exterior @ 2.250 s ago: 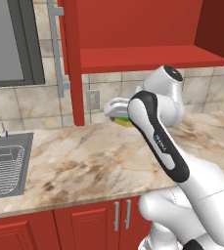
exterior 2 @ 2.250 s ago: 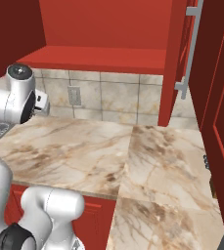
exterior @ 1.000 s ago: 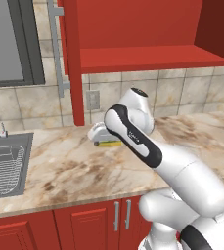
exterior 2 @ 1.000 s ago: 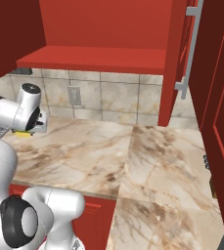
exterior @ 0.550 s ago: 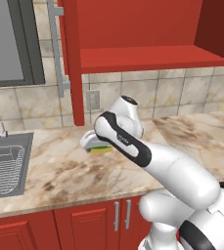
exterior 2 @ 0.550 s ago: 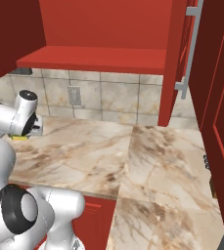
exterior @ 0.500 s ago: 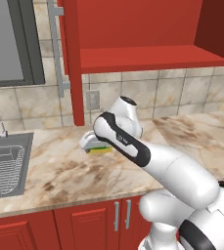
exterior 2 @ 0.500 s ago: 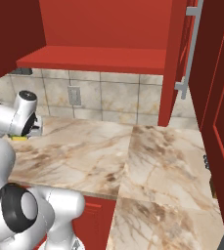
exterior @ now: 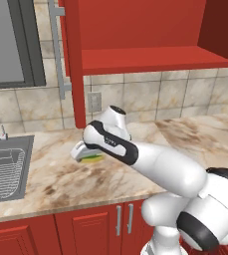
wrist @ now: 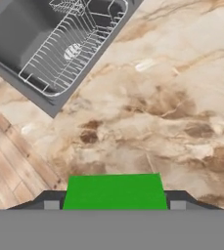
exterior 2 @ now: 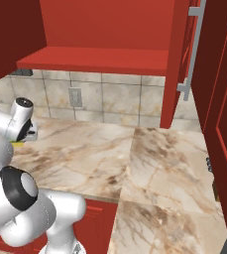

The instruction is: Open the cabinet. Pick the sponge and place it next to the sink. Then close the cabinet.

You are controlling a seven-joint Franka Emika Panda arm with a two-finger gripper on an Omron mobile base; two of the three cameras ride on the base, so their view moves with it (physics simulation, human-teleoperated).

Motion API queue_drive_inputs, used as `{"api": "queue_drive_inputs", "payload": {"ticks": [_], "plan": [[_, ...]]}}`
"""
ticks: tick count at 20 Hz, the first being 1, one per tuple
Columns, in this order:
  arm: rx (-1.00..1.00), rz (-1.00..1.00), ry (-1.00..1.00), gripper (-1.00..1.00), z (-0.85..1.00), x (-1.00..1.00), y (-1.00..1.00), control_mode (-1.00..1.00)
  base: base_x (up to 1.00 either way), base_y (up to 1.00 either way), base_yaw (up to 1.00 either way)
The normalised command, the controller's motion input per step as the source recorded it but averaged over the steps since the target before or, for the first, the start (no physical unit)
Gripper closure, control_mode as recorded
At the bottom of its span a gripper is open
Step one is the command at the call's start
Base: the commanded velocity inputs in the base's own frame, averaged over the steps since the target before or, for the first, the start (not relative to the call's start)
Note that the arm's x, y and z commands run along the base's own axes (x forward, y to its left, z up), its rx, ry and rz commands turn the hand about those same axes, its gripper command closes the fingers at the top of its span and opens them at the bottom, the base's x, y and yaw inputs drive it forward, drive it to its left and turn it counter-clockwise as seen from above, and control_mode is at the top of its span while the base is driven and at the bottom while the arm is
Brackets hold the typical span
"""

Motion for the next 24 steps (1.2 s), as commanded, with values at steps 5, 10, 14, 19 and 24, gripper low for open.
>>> {"api": "queue_drive_inputs", "payload": {"ticks": [5,10,14,19,24], "plan": [[0.00,0.06,0.00,1.00,-0.26,0.22,0.36,-1.00,0.00,0.00,0.00],[0.00,0.06,-0.01,1.00,-0.21,0.22,0.32,-1.00,0.00,0.00,0.00],[0.00,0.04,-0.02,1.00,-0.19,0.22,0.32,-1.00,0.00,0.00,0.00],[0.00,0.03,-0.07,1.00,-0.15,0.24,0.29,-1.00,0.00,0.00,0.00],[0.00,0.02,-0.11,1.00,-0.04,0.14,0.21,-1.00,0.00,0.00,0.00]]}}
